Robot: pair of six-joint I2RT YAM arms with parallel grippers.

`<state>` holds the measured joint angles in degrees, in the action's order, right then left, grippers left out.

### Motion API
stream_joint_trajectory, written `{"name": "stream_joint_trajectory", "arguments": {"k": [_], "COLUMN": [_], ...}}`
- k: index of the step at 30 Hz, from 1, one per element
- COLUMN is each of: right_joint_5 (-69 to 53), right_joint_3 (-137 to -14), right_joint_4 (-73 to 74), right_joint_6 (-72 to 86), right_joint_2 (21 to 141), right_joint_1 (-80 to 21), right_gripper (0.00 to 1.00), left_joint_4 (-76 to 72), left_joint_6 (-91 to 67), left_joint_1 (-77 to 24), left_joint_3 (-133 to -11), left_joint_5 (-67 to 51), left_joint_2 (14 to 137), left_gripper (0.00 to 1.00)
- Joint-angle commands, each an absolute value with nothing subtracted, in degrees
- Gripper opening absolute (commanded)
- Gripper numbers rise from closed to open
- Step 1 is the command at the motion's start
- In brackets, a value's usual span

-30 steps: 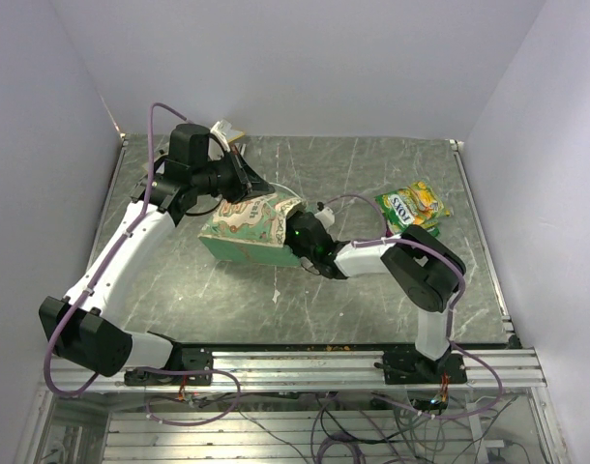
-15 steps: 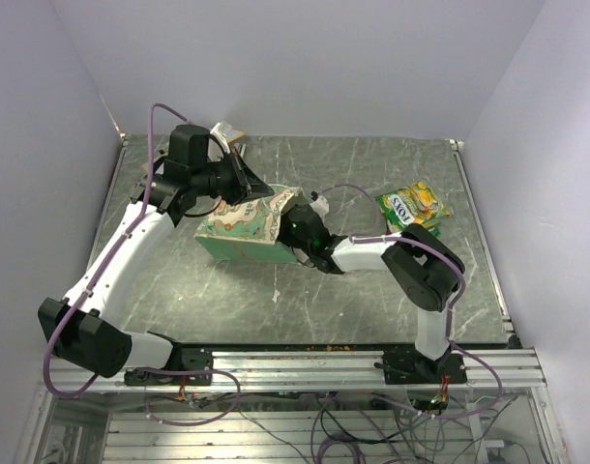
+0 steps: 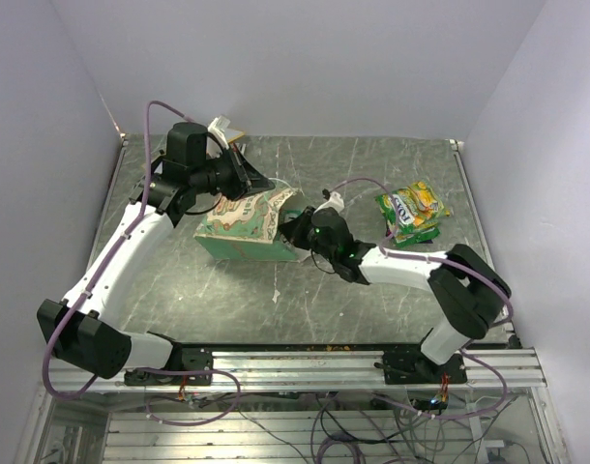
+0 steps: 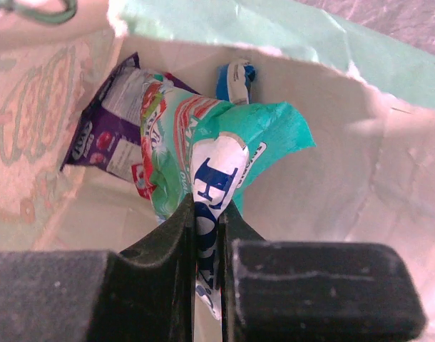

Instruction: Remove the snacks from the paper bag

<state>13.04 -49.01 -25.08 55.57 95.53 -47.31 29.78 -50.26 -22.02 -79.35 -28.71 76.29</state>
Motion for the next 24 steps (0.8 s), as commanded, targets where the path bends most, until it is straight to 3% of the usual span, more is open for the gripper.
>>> {"name": "stream_joint_trajectory", "arguments": {"k": [1,17,24], "right_joint_5": [12.3,13.9,19.9], "right_joint_3": [-46.2,-40.5,-44.9], "right_joint_4": [-24.3,-1.1,13.7], "right_joint_6": [48.1,28.9,25.5], "right_joint_2": [88.5,59.0,50.1], "right_joint_1": [-47.1,-47.2,-47.2], "right_gripper": [0.0,0.0,0.0], "left_joint_4": [26.0,20.4,20.9], "left_joint_6": [-51.2,-52.6,-51.6], "left_joint_1": [-22.3,-21.3,-19.8], "left_joint_3": [-79.6,-77.3,-78.4], "left_joint_5": [-28.2,-29.2,-28.9], "left_joint_2": [75.5,76.5,77.6], "left_gripper": [0.07,0.07,0.07]}}
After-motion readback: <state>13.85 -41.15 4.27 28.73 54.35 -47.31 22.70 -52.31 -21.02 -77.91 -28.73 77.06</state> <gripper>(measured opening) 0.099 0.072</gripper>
